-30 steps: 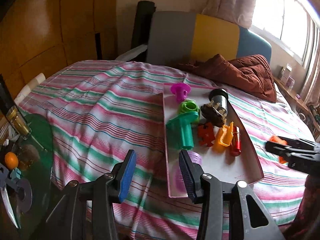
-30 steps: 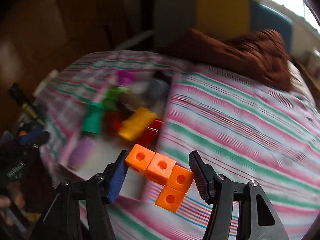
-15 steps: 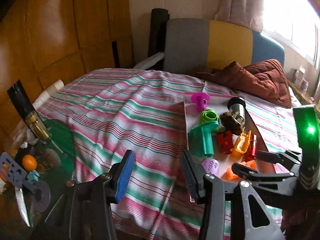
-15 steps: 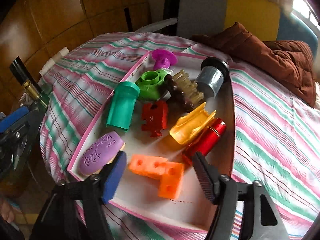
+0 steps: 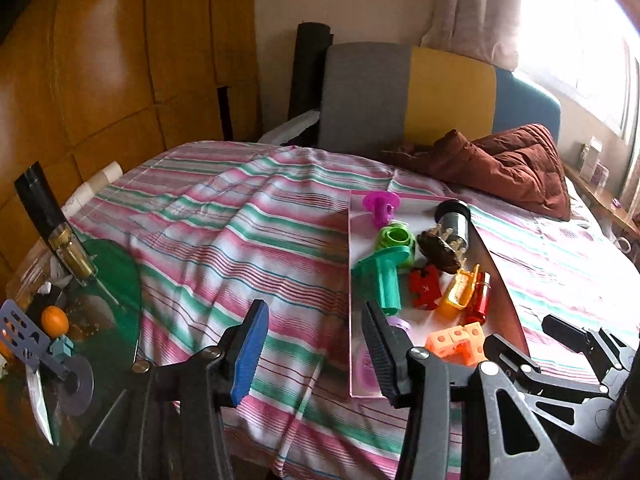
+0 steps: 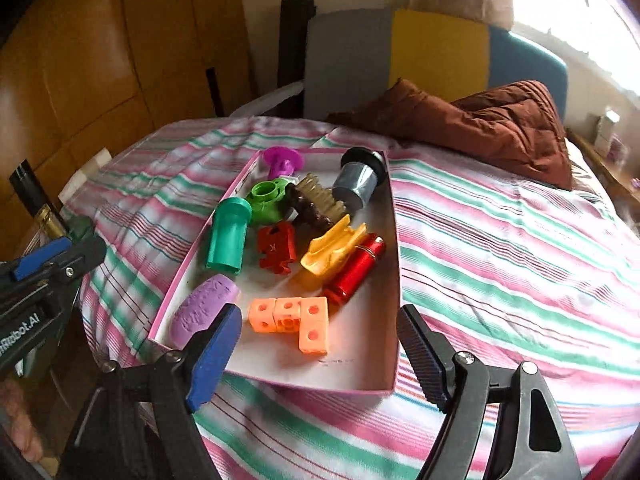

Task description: Organize rigid objects

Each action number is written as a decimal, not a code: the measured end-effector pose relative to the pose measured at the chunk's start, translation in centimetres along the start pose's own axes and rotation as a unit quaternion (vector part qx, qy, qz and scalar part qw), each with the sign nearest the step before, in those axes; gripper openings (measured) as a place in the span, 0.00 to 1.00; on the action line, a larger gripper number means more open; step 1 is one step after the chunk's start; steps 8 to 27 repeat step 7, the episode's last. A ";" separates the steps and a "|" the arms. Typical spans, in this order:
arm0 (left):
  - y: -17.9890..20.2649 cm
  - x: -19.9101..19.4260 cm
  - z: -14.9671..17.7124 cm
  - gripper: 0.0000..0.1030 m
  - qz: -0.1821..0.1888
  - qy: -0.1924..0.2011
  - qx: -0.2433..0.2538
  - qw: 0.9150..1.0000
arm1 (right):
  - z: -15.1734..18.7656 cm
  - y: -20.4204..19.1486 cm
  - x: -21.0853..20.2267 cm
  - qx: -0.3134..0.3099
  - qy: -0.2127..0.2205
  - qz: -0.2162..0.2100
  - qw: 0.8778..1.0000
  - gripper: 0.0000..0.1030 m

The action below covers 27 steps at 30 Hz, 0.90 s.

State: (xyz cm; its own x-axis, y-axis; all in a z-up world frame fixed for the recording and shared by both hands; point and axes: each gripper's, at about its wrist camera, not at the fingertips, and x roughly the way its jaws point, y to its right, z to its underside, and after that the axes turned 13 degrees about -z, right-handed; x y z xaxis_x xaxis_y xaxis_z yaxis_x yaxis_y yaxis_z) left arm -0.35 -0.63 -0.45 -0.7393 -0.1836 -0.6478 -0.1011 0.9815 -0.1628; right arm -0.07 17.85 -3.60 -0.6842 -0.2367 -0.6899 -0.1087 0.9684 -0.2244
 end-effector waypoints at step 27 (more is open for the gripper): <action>0.4 -0.8 0.2 0.41 0.002 0.017 0.009 1.000 | 0.4 -0.3 -0.8 -0.001 0.014 0.007 1.000 0.78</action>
